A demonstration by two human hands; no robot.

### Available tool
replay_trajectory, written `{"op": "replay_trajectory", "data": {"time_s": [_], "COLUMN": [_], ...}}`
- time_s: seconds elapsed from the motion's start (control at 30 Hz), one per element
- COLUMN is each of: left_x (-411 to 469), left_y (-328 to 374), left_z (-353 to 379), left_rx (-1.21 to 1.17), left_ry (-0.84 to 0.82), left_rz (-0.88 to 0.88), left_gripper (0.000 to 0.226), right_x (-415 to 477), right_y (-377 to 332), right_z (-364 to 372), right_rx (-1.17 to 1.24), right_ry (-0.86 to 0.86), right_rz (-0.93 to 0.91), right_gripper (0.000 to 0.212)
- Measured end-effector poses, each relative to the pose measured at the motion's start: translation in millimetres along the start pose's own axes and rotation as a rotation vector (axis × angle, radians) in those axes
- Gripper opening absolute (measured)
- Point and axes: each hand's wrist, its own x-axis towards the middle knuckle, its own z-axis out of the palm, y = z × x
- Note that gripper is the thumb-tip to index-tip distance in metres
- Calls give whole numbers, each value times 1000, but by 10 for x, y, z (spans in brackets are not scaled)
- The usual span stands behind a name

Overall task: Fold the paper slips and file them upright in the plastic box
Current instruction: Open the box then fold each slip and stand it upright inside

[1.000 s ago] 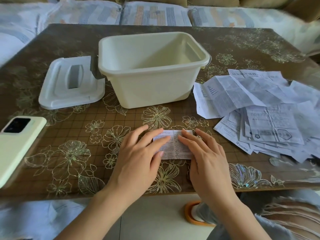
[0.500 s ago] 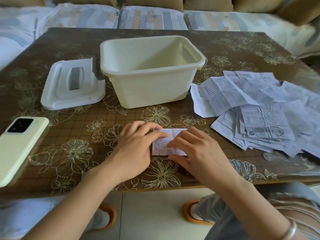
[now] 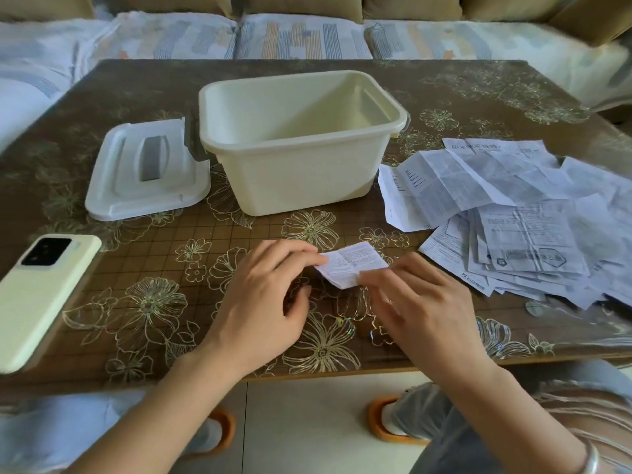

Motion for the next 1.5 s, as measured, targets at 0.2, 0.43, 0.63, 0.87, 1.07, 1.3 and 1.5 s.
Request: {"op": "replay_trajectory", "data": {"time_s": [0.2,0.43,0.63,0.87,1.07,1.3,1.5], "left_x": [50,33,14,98,102,62,126], "left_y": [-6,96,175,200,177,174,124], "left_z": [28,107,151,200,210,220,179], "left_rx": [28,14,-29,30,40,130,50], "left_ry": [76,126,73,83,64,77,12], "left_rz": [128,108,-86,-134,-130,-104,-124], "left_gripper": [24,20,28,30,48,21,23], "right_x": [-145,-149,-103,-8,44,482,998], "right_y": [152,183,17,-57,-60,62,135], "right_z": [-23,-28,48,153,115,-46,-17], "right_rx": [125,250,290,191,94,39,-21], "right_ry": [-114,-158,-85,-103,-190,-630,-1042], "right_rz": [14,184,416,514,432,342,231], "right_gripper": [10,11,35,35,42,45,53]}}
